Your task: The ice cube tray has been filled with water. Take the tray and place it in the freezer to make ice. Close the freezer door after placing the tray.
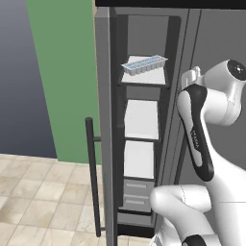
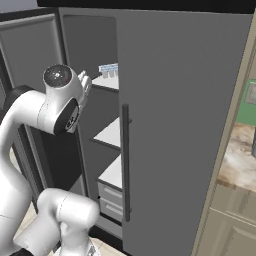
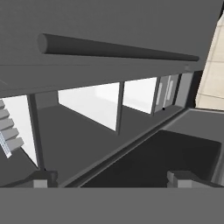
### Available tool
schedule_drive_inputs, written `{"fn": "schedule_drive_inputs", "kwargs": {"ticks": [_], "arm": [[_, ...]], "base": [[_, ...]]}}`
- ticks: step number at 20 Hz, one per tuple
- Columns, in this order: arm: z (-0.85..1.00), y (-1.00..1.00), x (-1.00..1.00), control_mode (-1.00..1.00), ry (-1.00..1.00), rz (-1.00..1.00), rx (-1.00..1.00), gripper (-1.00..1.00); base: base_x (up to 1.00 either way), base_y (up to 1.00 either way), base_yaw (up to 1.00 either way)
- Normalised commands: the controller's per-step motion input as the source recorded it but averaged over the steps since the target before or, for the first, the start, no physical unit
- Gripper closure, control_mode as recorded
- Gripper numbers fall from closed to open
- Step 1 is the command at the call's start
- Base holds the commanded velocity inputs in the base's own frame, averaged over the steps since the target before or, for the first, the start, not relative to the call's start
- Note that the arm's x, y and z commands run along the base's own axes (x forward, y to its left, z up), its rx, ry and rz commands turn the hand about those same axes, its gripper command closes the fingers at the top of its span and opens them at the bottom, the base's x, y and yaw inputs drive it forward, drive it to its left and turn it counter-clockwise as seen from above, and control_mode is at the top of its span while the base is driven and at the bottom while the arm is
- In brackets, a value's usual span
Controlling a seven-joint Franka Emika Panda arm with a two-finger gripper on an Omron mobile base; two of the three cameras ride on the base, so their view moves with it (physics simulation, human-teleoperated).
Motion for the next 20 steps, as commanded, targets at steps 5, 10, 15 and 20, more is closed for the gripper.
{"fn": "schedule_drive_inputs", "kwargs": {"ticks": [5,10,15,20], "arm": [[0.0,0.0,0.0,1.0,0.0,0.0,0.0,-1.0],[0.0,0.0,0.0,1.0,0.0,0.0,0.0,-1.0],[0.0,0.0,0.0,1.0,0.0,0.0,0.0,-1.0],[0.0,0.0,0.0,1.0,0.0,0.0,0.0,-1.0]], "base": [[-0.24,0.07,0.0],[-0.3,0.07,0.0],[-0.47,0.18,0.0],[-0.52,0.34,-0.05]]}}
